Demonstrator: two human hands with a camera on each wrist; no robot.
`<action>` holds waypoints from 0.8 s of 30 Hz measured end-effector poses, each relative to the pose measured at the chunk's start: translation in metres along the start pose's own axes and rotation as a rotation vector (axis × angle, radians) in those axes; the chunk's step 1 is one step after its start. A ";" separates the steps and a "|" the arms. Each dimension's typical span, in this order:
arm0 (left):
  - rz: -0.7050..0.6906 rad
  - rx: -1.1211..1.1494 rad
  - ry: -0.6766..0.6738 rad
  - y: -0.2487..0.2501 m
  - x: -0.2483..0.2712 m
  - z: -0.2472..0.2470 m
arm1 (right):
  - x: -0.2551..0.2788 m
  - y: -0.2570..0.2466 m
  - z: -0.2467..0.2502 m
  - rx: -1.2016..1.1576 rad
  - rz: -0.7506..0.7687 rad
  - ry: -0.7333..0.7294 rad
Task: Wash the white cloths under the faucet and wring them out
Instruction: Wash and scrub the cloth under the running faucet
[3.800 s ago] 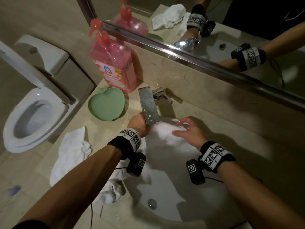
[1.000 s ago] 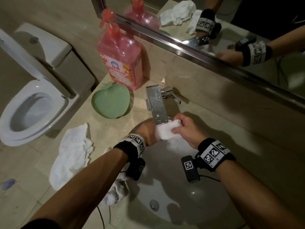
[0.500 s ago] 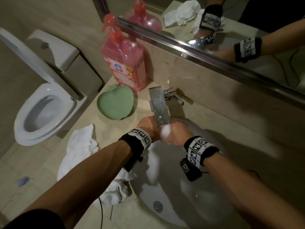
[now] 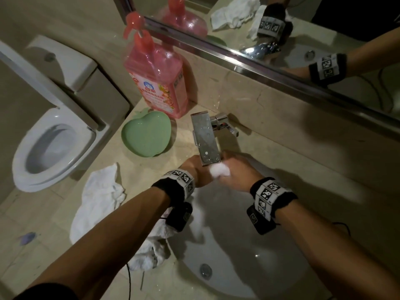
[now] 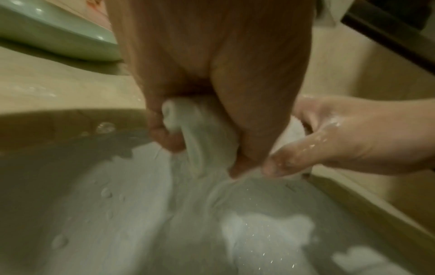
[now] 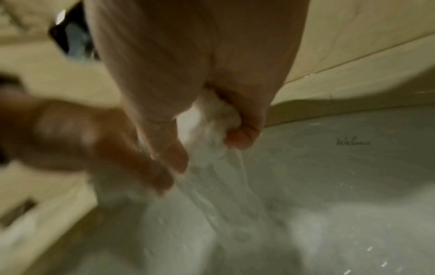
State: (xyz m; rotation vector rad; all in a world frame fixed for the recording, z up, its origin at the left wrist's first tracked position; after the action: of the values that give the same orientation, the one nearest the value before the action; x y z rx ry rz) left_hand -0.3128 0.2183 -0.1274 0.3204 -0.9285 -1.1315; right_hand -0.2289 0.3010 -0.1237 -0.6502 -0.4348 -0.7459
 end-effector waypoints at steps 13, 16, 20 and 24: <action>-0.220 0.332 0.302 -0.015 0.053 0.006 | 0.013 -0.033 -0.007 -0.208 0.058 0.073; -0.282 0.366 0.329 -0.006 0.054 0.012 | 0.016 -0.038 -0.003 -0.274 0.043 0.186; -0.134 0.284 0.310 -0.014 0.052 0.009 | 0.026 -0.037 0.007 -0.333 0.063 0.281; -0.086 0.024 0.381 -0.016 0.050 0.015 | 0.033 -0.027 0.018 -0.271 0.042 0.198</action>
State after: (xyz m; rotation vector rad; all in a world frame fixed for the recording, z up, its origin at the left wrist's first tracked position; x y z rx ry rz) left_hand -0.3289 0.1705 -0.1050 0.5779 -0.5963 -1.0899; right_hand -0.2290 0.2820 -0.0815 -0.8270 -0.1388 -0.8277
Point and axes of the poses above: each hand's wrist, its own x-axis away from the middle knuckle, its own z-axis out of the back of the hand, y = z × x, the point moved 7 cm from there along -x, towards the middle knuckle, and after that the axes turned 15 degrees about -z, right-handed, at the moved point
